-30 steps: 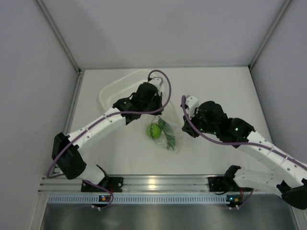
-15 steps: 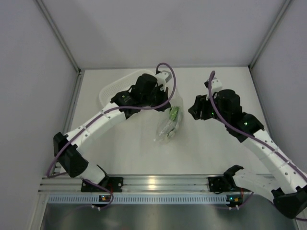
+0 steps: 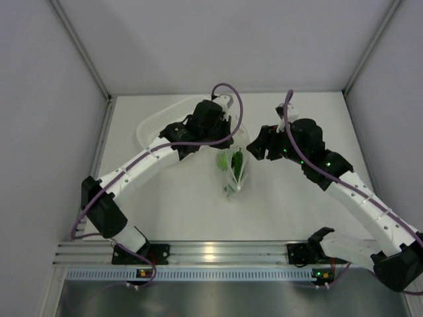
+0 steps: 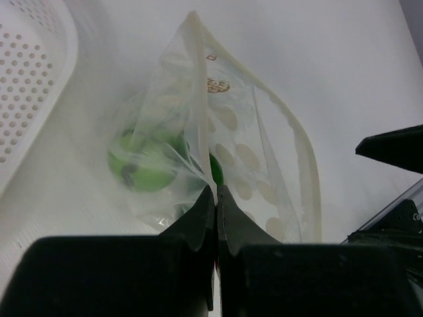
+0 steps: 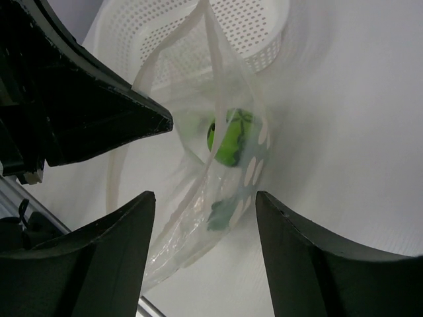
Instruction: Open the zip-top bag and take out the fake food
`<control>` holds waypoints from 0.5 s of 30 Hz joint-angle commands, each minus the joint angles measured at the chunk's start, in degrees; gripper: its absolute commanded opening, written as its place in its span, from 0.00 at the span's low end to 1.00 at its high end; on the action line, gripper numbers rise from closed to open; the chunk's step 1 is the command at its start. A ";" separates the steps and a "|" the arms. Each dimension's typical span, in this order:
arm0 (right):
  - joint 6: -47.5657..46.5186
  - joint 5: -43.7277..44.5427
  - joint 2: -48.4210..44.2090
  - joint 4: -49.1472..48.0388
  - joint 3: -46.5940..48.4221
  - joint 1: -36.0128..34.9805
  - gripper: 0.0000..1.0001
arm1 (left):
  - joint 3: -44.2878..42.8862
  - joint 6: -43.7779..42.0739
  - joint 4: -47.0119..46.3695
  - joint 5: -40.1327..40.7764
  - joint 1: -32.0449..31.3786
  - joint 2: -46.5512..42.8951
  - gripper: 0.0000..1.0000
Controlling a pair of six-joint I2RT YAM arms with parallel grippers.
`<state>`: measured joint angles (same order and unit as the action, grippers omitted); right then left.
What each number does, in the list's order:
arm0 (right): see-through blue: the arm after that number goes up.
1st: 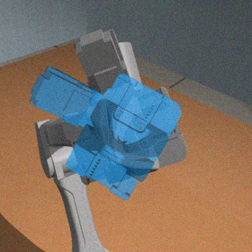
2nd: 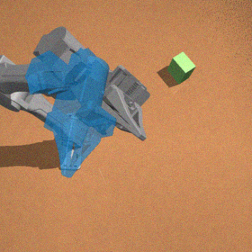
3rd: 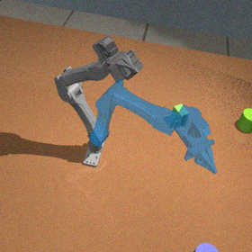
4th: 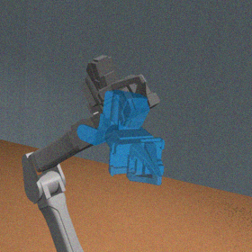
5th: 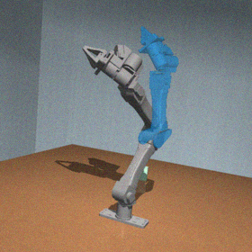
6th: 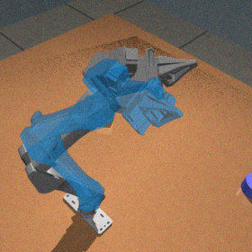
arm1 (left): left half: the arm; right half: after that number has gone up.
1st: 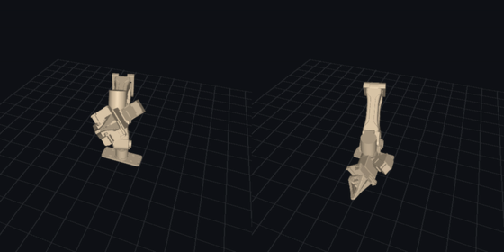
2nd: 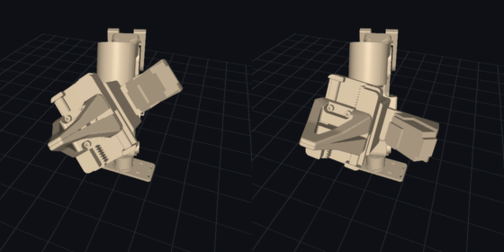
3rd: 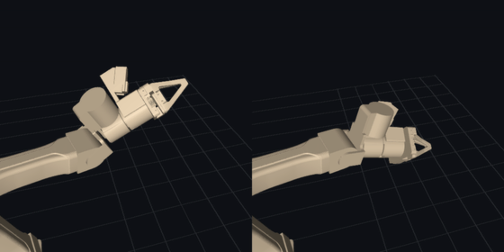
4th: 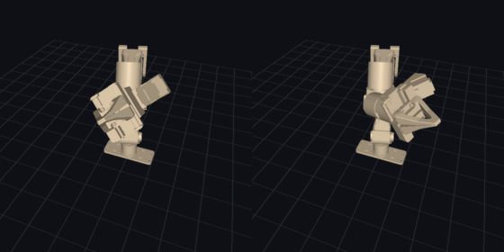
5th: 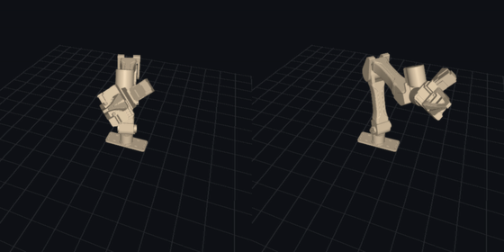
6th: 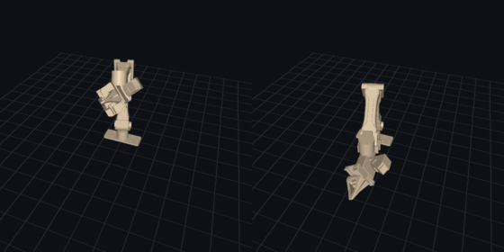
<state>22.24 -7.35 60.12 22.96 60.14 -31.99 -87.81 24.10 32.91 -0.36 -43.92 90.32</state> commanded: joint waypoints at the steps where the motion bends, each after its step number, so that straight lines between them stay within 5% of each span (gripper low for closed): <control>1: 1.40 4.18 1.13 -2.84 4.10 -2.02 0.63 | -3.77 3.15 -1.09 3.61 -0.90 1.25 0.00; 7: 0.61 9.54 8.51 -1.25 7.62 -4.49 0.59 | -5.09 4.99 -2.23 3.26 -2.66 3.45 0.00; 15: -2.38 24.83 10.29 4.46 5.09 -3.52 0.20 | -2.64 5.79 -2.14 11.76 -2.84 1.35 0.00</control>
<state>21.08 9.39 72.16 26.09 65.49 -35.83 -90.43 29.04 32.97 5.56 -46.72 94.21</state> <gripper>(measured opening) 0.223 0.021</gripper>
